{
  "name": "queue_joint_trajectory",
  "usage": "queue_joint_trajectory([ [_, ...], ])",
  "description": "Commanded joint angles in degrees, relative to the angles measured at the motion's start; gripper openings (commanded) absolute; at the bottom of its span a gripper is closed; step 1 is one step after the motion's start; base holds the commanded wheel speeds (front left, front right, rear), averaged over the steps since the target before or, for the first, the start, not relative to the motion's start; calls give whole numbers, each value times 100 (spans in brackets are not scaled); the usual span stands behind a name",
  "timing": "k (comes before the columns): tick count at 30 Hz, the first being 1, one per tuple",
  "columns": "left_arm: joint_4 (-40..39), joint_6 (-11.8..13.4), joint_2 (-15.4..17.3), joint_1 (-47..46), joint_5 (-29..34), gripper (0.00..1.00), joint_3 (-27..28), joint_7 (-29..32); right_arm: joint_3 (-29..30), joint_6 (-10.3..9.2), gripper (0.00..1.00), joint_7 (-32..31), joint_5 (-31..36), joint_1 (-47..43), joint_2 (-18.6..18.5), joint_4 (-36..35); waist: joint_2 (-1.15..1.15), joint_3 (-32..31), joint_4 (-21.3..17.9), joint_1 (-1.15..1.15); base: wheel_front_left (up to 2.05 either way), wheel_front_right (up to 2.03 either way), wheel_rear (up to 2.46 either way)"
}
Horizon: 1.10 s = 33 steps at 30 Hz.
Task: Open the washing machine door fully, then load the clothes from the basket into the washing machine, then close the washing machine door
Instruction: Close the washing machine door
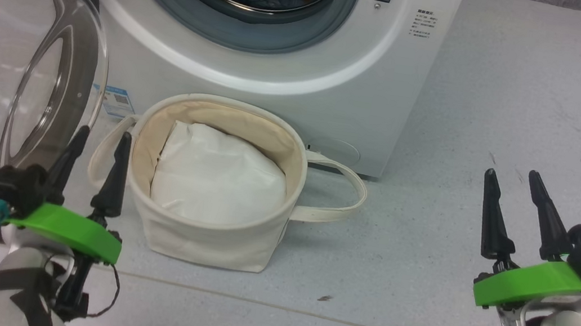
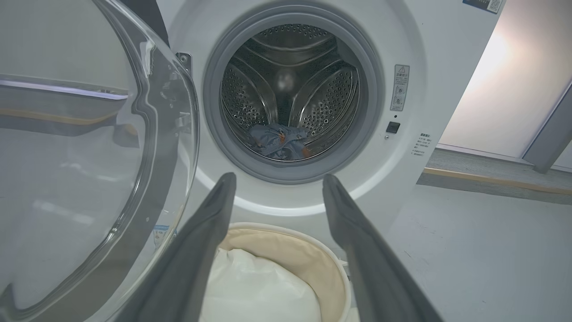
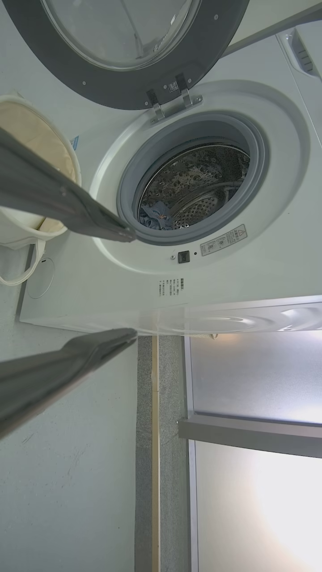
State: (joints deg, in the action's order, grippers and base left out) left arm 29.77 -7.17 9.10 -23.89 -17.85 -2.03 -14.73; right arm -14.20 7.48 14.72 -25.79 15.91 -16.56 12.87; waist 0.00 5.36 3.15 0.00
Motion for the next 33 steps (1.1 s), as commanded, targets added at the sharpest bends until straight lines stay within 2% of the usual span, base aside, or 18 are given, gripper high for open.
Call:
queue_joint_trajectory([
  [1, -198, -32, 165, -89, -31, 100, 144, -27, -76, 1, 100, 28, -43, 6, -62, -141, 0, -6, 3, 0, 0, 0, 0],
  [6, -143, -32, 170, -78, -5, 100, 105, -27, -74, 1, 100, 28, -64, -19, -70, -144, 0, -25, 65, 0, 0, 0, 0],
  [14, -287, -25, 13, 6, 422, 100, 456, -27, -93, 1, 100, 28, -85, -66, -69, -125, 0, -73, 493, 0, 0, 0, 0],
  [21, -474, -15, -257, 164, 736, 100, 688, -27, -146, 1, 100, 28, -111, -72, -95, -69, 0, -141, 1186, 0, 0, 0, 0],
  [26, -571, 135, -317, 268, 990, 100, 901, -27, -206, 1, 100, 28, -136, -60, -115, -32, 0, -170, 1742, 0, 0, 0, 0],
  [33, -626, 112, -428, 392, 1089, 100, 1068, -27, -276, 1, 100, 28, -181, -70, -152, 33, 0, -231, 2475, 0, 0, 0, 0],
])
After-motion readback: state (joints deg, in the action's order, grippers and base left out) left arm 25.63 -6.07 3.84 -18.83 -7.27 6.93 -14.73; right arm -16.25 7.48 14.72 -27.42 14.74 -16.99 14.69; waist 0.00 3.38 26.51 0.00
